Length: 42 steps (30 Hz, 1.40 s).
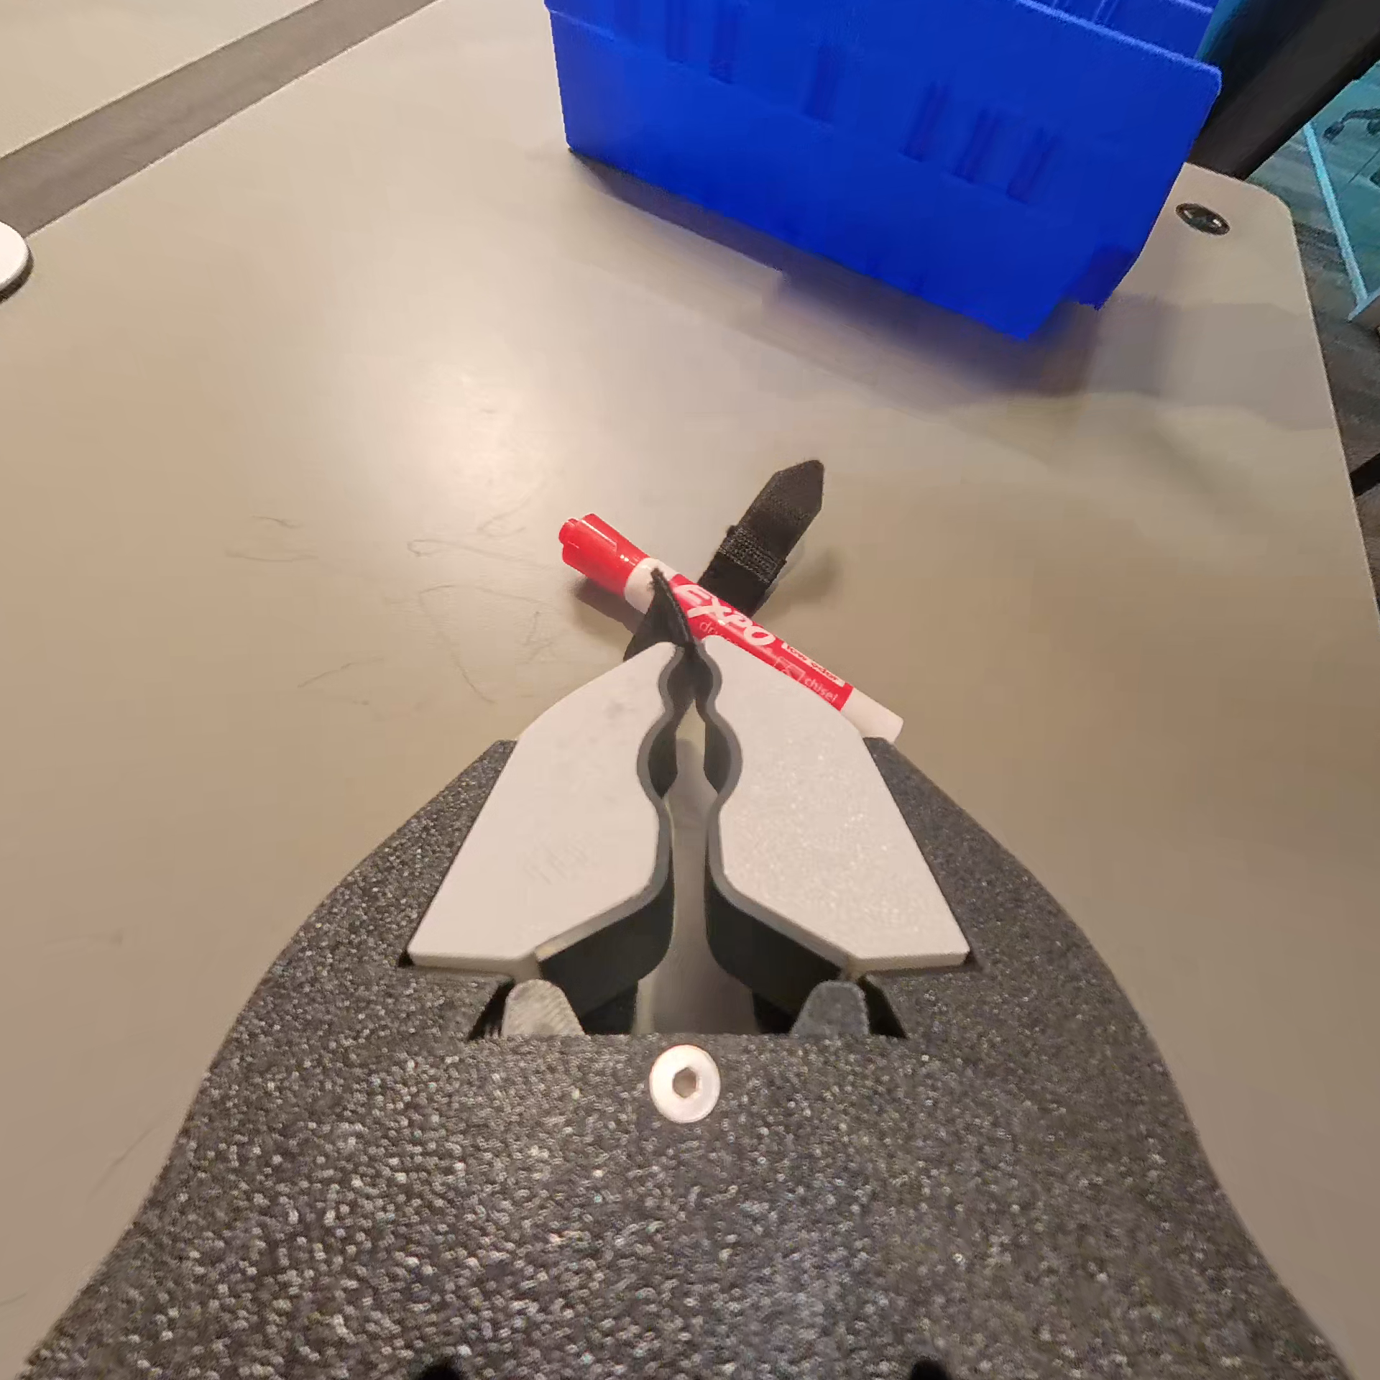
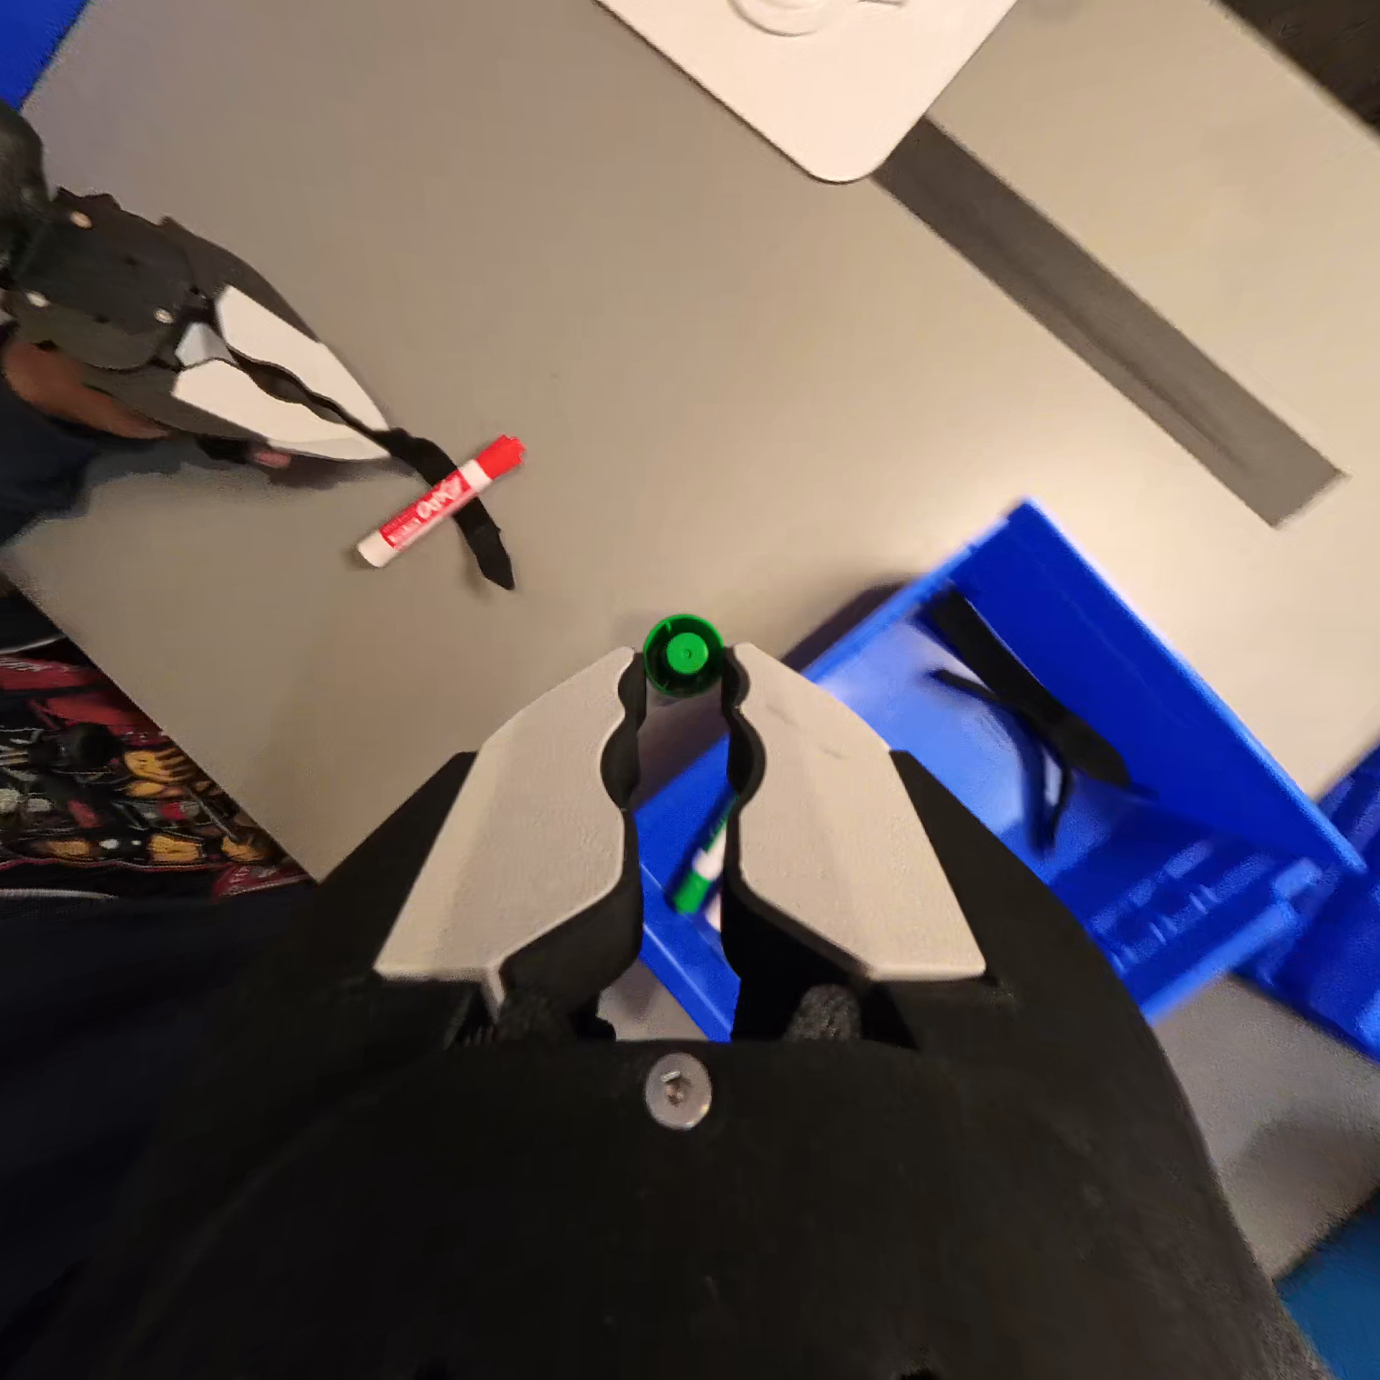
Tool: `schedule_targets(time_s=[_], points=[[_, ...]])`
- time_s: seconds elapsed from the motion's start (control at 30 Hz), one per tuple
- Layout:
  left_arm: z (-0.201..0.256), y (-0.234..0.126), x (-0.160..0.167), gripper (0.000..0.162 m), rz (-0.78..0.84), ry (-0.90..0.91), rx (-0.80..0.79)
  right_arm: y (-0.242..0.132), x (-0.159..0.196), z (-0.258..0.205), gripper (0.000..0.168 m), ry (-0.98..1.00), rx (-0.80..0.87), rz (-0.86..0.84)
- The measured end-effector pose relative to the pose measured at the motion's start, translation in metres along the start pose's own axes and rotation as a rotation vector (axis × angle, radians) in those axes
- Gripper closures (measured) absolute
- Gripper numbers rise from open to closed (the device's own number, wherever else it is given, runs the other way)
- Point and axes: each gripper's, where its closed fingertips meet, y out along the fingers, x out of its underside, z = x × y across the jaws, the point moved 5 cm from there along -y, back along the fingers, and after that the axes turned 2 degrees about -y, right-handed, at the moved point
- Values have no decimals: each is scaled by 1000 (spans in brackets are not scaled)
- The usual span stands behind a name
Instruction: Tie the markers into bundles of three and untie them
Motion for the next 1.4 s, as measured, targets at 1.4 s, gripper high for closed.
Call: schedule_targets(time_s=[1.4], points=[[2, 0, -1, 161, 11, 30, -1, 88, 213, 89, 158, 259, 198, -743]])
